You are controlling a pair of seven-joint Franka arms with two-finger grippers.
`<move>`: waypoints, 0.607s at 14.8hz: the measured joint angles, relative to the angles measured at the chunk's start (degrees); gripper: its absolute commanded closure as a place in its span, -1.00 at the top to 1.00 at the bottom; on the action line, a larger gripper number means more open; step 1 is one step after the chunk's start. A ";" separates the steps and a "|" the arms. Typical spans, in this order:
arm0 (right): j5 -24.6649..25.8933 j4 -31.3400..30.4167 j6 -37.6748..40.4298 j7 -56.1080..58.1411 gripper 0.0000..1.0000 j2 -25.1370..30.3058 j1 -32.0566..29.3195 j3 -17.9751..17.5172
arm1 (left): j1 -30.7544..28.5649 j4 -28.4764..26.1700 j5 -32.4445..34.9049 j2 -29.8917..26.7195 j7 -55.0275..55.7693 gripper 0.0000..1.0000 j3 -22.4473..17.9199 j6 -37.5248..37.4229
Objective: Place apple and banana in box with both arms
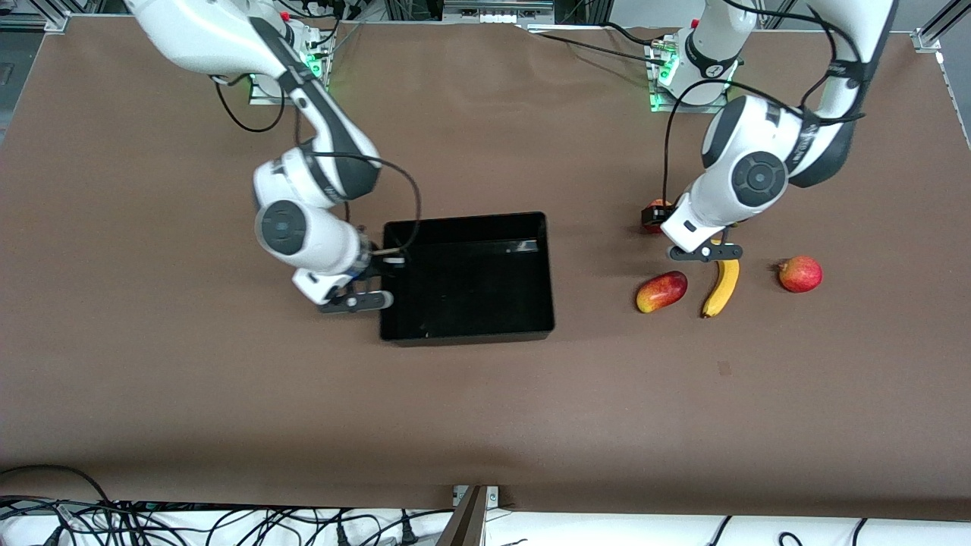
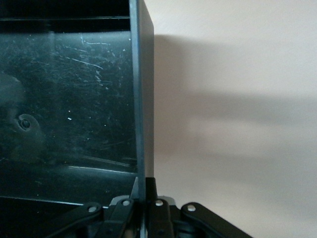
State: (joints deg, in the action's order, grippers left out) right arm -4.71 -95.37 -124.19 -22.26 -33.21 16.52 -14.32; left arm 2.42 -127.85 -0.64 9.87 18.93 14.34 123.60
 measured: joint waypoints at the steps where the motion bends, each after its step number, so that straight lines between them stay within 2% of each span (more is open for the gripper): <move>1: 0.58 0.93 -0.03 -2.15 -1.00 -1.22 1.53 0.00 | -0.01 -2.44 0.00 0.04 0.00 1.00 0.00 3.50; 5: 1.90 4.87 0.01 -8.76 -1.00 -4.47 5.11 -0.01 | 0.02 -9.59 0.05 1.17 -0.07 1.00 0.03 14.43; 8: 2.70 6.12 0.05 -12.03 -1.00 -5.27 6.44 -0.02 | 1.06 -11.87 0.10 2.79 -0.10 1.00 0.09 16.04; 9: 3.04 6.25 0.06 -13.09 -1.00 -5.44 6.87 -0.02 | 1.36 -12.27 0.11 3.21 -0.10 0.68 0.10 16.07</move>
State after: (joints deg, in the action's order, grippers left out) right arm -1.67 -89.11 -124.13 -35.35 -38.65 23.39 -14.34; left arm 3.77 -140.12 -0.53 13.08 18.83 14.44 139.67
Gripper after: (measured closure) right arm 0.952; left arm 0.000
